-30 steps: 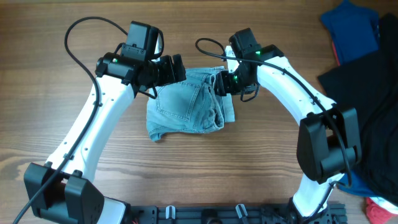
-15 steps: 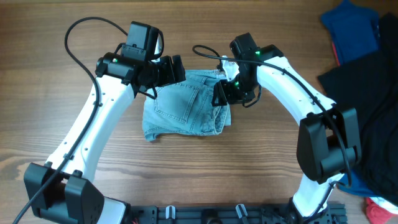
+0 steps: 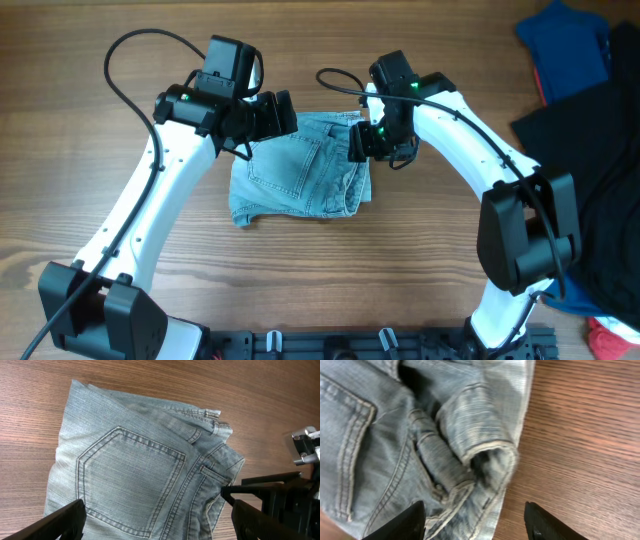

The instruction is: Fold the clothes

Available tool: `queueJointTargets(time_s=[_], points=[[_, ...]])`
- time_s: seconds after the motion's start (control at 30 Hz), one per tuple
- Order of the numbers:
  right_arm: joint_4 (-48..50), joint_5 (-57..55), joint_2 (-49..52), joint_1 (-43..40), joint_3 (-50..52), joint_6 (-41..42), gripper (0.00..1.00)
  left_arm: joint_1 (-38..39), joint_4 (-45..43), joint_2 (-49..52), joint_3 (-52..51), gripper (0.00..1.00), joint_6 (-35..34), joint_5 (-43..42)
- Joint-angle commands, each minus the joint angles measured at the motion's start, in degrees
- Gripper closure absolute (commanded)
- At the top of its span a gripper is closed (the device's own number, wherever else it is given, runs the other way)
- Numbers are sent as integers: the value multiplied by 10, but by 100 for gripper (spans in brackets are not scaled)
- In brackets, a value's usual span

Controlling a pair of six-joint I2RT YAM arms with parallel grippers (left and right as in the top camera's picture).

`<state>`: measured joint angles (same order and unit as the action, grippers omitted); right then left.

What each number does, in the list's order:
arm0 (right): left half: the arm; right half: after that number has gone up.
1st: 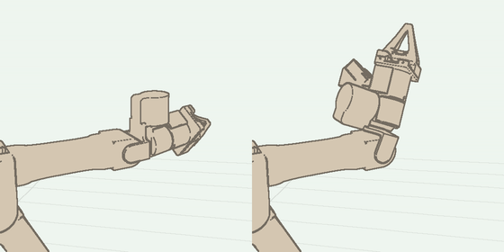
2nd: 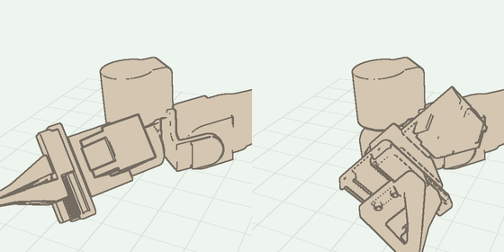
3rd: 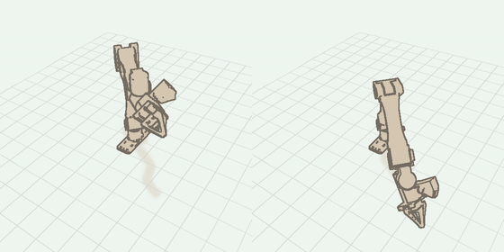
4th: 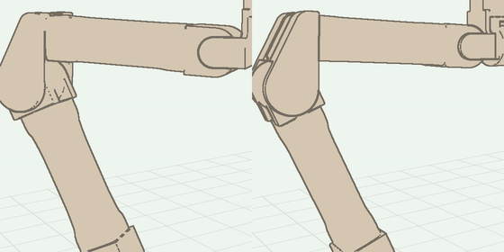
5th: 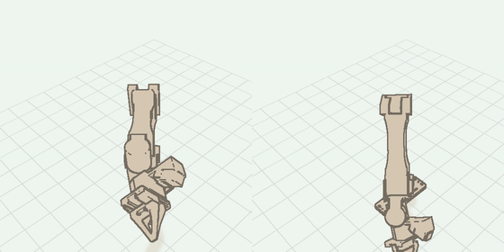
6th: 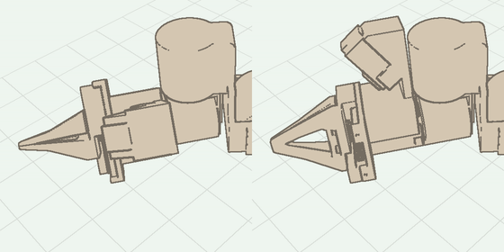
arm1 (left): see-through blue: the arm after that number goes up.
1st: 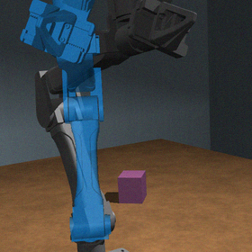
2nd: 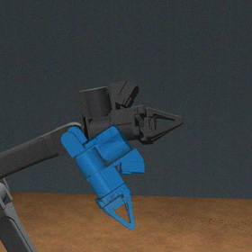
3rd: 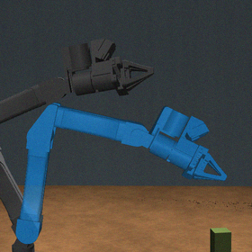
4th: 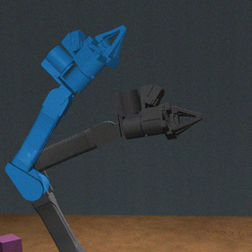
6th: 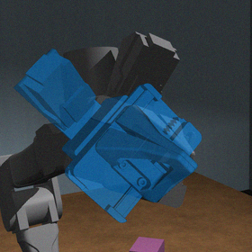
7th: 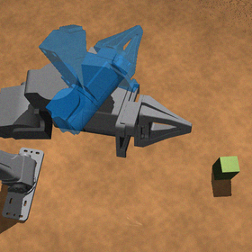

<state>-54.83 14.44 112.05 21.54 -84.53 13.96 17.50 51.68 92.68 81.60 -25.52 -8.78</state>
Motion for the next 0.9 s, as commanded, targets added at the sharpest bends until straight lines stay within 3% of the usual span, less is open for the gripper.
queueJointTargets(time_s=[0.0,0.33,0.37,0.47,0.57,0.67,0.77,0.87], points=[[0,-9,-8,5,7,26,37,-4,1,1,9,7,13,9],[53,6,67,43,7,41,39,-4,1,1,9,7,13,9],[59,6,75,45,7,41,44,-4,1,1,9,7,13,9],[71,6,76,44,5,41,77,-4,1,1,9,7,13,9],[70,7,68,44,-1,41,96,-4,1,1,9,7,13,9],[64,19,37,44,-11,24,96,-4,1,1,9,7,13,9],[82,108,-29,44,-50,-61,96,-4,0,1,9,7,13,10],[123,106,-58,44,-63,-82,96,-4,0,1,9,7,13,10]])
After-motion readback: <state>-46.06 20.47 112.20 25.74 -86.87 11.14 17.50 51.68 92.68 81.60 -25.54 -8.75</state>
